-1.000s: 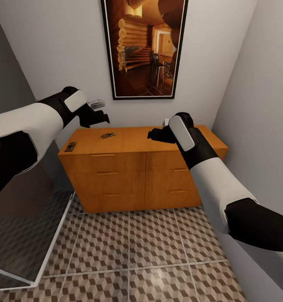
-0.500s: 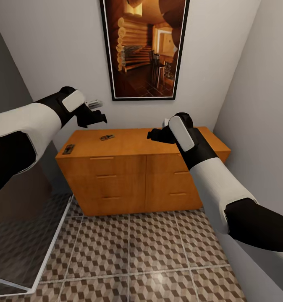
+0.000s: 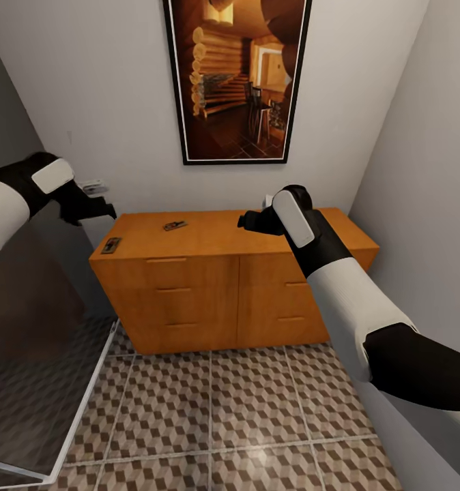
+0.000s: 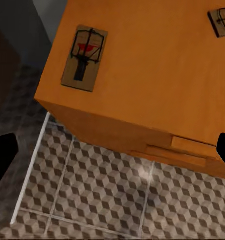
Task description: Take the four mousetraps from the cabinet in the bathroom and place them on the bathroom floor. Make sure all four end up on the same floor surface, and ensure that at least two of them are either under or directly next to the same bathroom sink.
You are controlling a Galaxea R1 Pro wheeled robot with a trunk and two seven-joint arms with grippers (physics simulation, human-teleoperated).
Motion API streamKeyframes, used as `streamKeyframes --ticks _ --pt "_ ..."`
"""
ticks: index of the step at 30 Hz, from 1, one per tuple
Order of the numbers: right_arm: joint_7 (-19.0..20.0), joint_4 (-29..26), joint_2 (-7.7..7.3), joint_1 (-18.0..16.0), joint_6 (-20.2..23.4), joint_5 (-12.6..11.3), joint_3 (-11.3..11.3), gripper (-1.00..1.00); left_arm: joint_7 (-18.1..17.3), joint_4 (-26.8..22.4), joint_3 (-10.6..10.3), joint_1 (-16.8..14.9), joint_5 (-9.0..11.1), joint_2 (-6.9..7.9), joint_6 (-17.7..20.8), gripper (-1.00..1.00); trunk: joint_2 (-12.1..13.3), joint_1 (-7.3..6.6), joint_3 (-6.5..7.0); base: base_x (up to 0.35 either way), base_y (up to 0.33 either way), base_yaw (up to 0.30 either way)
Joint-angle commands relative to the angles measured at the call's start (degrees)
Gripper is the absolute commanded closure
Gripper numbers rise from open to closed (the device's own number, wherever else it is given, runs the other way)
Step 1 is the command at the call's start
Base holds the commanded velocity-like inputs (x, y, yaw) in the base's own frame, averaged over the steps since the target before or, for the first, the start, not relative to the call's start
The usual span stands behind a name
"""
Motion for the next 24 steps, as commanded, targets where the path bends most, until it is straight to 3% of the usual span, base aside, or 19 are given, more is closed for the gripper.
streamKeyframes --ticks 1,2,7,15,24 --pt "-0.59 -0.02 0.0 0.0 0.04 -0.56 0.1 -1.0 0.48 -0.57 -2.66 -0.08 0.63 0.1 0.3 -1.0 -0.04 0.0 -0.06 0.007 0.003 0.0" --pt "-0.59 -0.02 0.0 0.05 0.02 -0.56 0.1 -1.0 0.45 -1.37 -6.09 -0.08 0.63 0.13 0.6 -1.0 -0.04 0.0 -0.06 0.01 0.001 0.0" --pt "-0.59 -0.02 0.0 0.09 -0.06 -0.56 0.1 -1.0 0.44 -3.88 -8.17 -0.05 0.64 0.23 0.7 -1.0 -0.04 0.0 -0.06 0.115 0.079 0.0" --pt "-0.59 0.29 0.0 0.13 -0.08 -0.55 0.11 -1.0 0.38 -7.73 -8.7 -0.05 0.68 0.28 0.64 -1.0 -0.04 0.0 -0.06 0.206 0.162 0.0" --pt "-0.56 0.33 0.0 0.16 -0.08 -0.55 0.11 -1.0 0.07 -12.72 -8.7 -0.02 0.79 0.38 0.5 -1.0 -0.04 0.0 -0.06 0.041 0.033 0.0"
